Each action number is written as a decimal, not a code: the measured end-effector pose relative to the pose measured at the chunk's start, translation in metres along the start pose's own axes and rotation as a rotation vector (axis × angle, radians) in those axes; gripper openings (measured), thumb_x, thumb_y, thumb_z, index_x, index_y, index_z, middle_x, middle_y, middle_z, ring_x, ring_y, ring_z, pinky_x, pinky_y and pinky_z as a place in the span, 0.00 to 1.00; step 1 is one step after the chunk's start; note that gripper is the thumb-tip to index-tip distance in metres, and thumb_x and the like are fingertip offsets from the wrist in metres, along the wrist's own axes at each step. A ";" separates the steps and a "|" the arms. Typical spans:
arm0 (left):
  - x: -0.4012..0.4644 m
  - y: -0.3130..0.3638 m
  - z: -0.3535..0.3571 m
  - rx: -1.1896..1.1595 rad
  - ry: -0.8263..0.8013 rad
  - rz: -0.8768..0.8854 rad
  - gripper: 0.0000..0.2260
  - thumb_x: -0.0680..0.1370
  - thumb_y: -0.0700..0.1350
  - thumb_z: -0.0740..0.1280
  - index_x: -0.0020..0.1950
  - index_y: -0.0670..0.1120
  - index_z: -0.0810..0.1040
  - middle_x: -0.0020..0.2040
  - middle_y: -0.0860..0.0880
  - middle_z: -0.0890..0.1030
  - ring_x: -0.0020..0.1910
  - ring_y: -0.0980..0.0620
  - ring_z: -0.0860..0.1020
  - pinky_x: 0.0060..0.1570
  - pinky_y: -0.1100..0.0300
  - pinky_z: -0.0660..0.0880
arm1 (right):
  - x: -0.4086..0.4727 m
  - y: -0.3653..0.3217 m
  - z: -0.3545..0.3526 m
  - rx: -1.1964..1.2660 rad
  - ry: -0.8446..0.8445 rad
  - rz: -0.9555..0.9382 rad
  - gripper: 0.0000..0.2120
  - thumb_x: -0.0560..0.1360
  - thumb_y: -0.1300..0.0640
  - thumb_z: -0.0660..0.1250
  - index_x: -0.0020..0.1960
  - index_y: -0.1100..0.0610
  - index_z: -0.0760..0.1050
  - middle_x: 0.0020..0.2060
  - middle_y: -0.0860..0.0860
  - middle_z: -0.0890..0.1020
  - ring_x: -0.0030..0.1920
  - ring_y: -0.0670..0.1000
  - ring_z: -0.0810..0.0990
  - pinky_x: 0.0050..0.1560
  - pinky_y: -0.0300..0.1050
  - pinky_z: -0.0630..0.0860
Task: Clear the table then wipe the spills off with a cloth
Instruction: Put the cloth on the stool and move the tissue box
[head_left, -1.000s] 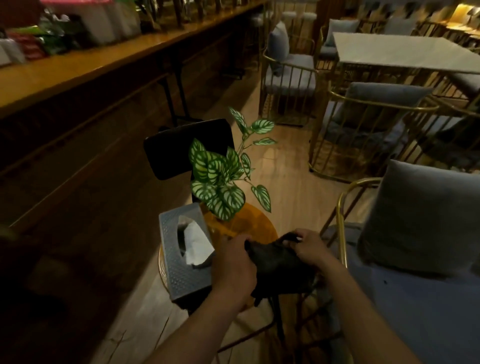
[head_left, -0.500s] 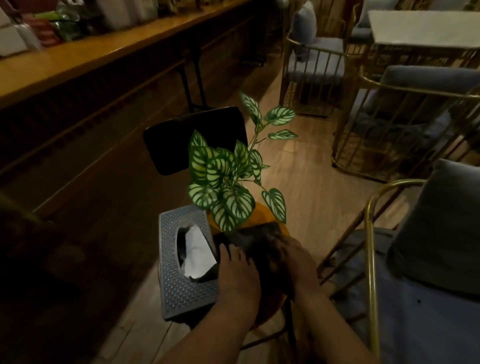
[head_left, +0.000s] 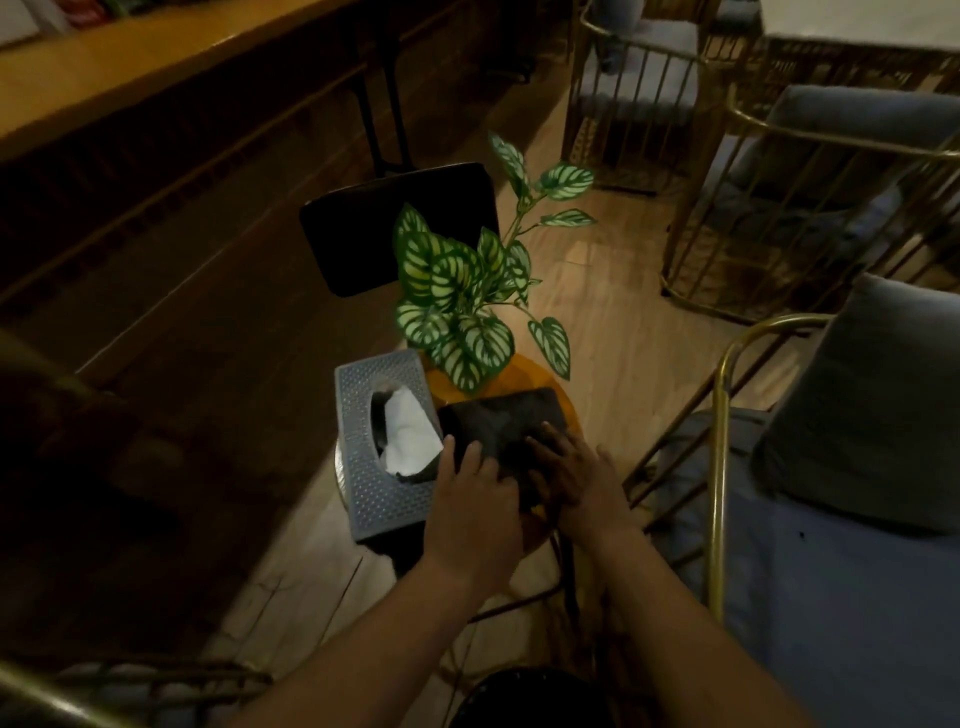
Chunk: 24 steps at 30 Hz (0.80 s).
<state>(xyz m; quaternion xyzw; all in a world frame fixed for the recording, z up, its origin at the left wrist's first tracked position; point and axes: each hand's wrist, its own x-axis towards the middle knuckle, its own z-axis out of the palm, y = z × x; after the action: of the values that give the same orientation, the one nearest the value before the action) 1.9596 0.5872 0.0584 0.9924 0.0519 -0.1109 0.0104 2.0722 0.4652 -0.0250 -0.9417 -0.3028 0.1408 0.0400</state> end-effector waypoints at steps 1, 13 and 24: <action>-0.020 -0.003 0.004 -0.095 0.144 -0.064 0.19 0.82 0.54 0.54 0.65 0.50 0.78 0.68 0.45 0.73 0.76 0.39 0.63 0.77 0.37 0.48 | -0.008 -0.007 0.001 0.013 0.042 -0.001 0.24 0.84 0.44 0.47 0.79 0.43 0.56 0.80 0.47 0.55 0.79 0.56 0.55 0.70 0.59 0.63; -0.046 -0.024 0.036 -0.431 0.229 -0.771 0.57 0.66 0.78 0.65 0.81 0.56 0.35 0.80 0.37 0.38 0.78 0.32 0.47 0.73 0.33 0.56 | -0.055 -0.072 0.039 -0.019 -0.038 0.002 0.34 0.76 0.48 0.57 0.80 0.50 0.55 0.80 0.56 0.55 0.78 0.62 0.55 0.70 0.62 0.66; -0.028 -0.030 0.042 -0.417 0.296 -0.861 0.54 0.67 0.74 0.68 0.82 0.54 0.45 0.78 0.37 0.52 0.64 0.36 0.63 0.59 0.44 0.71 | -0.055 -0.074 0.058 -0.015 -0.001 0.013 0.34 0.75 0.46 0.53 0.81 0.52 0.53 0.79 0.58 0.56 0.78 0.65 0.56 0.68 0.69 0.64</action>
<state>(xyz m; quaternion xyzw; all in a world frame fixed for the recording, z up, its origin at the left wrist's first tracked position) 1.9197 0.6126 0.0236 0.8629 0.4786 0.0498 0.1544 1.9711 0.4932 -0.0554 -0.9439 -0.2977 0.1393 0.0319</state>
